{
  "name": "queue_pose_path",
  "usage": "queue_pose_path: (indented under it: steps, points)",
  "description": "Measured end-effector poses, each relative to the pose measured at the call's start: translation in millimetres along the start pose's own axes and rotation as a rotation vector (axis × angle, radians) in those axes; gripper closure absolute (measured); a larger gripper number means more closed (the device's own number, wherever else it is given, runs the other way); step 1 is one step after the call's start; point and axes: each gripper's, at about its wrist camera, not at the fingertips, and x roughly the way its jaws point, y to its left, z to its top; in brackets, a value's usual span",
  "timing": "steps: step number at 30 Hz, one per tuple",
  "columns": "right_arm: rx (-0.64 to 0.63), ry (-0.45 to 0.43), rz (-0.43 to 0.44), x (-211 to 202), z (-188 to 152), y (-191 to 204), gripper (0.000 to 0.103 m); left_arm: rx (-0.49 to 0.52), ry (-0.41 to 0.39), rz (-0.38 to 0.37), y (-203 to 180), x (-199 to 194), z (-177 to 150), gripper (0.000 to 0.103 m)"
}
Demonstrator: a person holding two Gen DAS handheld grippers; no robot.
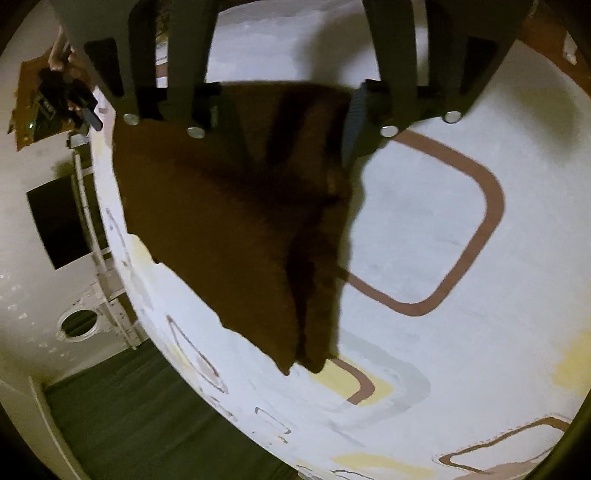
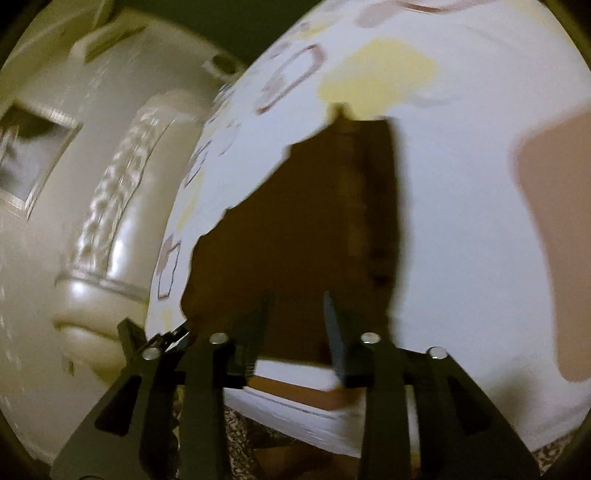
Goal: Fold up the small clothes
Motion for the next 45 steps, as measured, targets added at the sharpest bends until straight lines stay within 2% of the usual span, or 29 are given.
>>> queue_pose_path:
  steps: [4, 8, 12, 13, 17, 21, 27, 31, 36, 37, 38, 39, 41, 42, 45]
  points:
    - [-0.107, 0.072, 0.034, 36.5, 4.1, 55.8, 0.06, -0.004, -0.007, -0.04, 3.6, 1.0, 2.3, 0.045]
    - [-0.228, 0.158, 0.016, 84.5, 10.5, 117.7, 0.054, -0.069, -0.004, -0.099, 14.1, 1.3, 7.6, 0.045]
    - [-0.347, 0.242, -0.038, 142.8, 17.1, 182.5, 0.048, -0.104, -0.011, -0.121, 16.3, 4.9, 14.7, 0.043]
    - [-0.362, 0.267, -0.054, 158.9, 19.7, 196.2, 0.045, -0.106, -0.013, -0.125, 15.8, 6.5, 16.1, 0.043]
    - [-0.391, 0.332, -0.115, 217.4, 25.8, 242.3, 0.041, -0.1, -0.026, -0.132, 13.2, 8.8, 16.9, 0.04]
    - [-0.46, 0.405, -0.242, 283.5, 21.8, 281.8, 0.037, -0.091, -0.043, -0.141, 13.6, 9.0, 15.6, 0.04]
    - [-0.511, 0.5, -0.47, 359.4, 5.9, 302.6, 0.034, -0.076, -0.065, -0.166, 15.3, 10.0, 13.3, 0.04]
    - [-0.534, 0.533, -0.595, 390.8, -2.3, 303.5, 0.031, -0.061, -0.079, -0.168, 14.1, 11.2, 12.4, 0.04]
    - [-0.667, 0.54, -0.796, 411.3, -15.4, 299.6, 0.029, -0.06, -0.083, -0.177, 15.0, 11.4, 12.2, 0.04]
    - [-0.675, 0.541, -0.807, 412.1, -16.3, 298.2, 0.029, -0.056, -0.079, -0.17, 14.3, 11.8, 12.5, 0.043]
    - [-0.669, 0.544, -0.802, 411.9, -16.2, 296.5, 0.029, -0.054, -0.075, -0.154, 13.8, 12.7, 12.7, 0.051]
    - [-0.654, 0.543, -0.793, 410.3, -14.7, 293.6, 0.03, -0.053, -0.071, -0.139, 13.9, 13.8, 12.7, 0.061]
    - [-0.639, 0.548, -0.787, 407.8, -12.1, 288.9, 0.039, -0.049, -0.048, -0.138, 15.6, 16.5, 12.6, 0.075]
    - [-0.637, 0.546, -0.787, 405.6, -10.6, 286.9, 0.048, -0.057, -0.037, -0.145, 16.5, 17.7, 12.6, 0.081]
    - [-0.659, 0.542, -0.807, 401.0, -7.5, 285.5, 0.077, -0.043, -0.019, -0.134, 12.5, 18.9, 11.5, 0.087]
